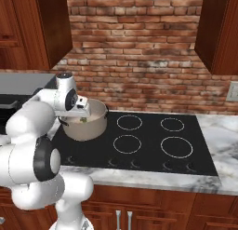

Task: Put the eggplant and lemon wedge in the pot. Retrieve the spatula and lightly stir the vegetables in the pot.

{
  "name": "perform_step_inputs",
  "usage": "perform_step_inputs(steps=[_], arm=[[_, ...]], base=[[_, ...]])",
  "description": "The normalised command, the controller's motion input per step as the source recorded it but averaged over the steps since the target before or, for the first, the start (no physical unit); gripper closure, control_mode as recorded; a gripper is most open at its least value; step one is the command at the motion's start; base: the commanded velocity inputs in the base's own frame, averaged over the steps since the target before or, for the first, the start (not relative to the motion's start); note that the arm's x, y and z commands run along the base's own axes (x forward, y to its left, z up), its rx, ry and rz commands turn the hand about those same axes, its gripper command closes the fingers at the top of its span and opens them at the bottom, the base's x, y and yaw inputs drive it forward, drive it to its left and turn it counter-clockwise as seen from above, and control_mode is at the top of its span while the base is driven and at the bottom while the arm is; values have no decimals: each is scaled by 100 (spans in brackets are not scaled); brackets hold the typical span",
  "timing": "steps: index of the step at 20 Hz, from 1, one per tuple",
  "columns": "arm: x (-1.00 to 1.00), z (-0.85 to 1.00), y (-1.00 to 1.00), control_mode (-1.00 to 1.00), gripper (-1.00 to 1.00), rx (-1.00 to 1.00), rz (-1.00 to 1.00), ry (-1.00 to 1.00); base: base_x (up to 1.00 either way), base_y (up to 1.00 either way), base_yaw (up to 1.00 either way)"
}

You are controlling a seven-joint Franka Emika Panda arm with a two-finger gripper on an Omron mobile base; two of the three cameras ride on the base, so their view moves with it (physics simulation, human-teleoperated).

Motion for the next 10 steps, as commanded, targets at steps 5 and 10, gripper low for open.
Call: perform_step_inputs(steps=[5, 10], arm=[[-82, 29, -12, -100, -100, 7, 0, -13], [-31, 32, 0, -100, -100, 0, 0, 5]], base=[[0, 0, 0], [0, 0, 0]])
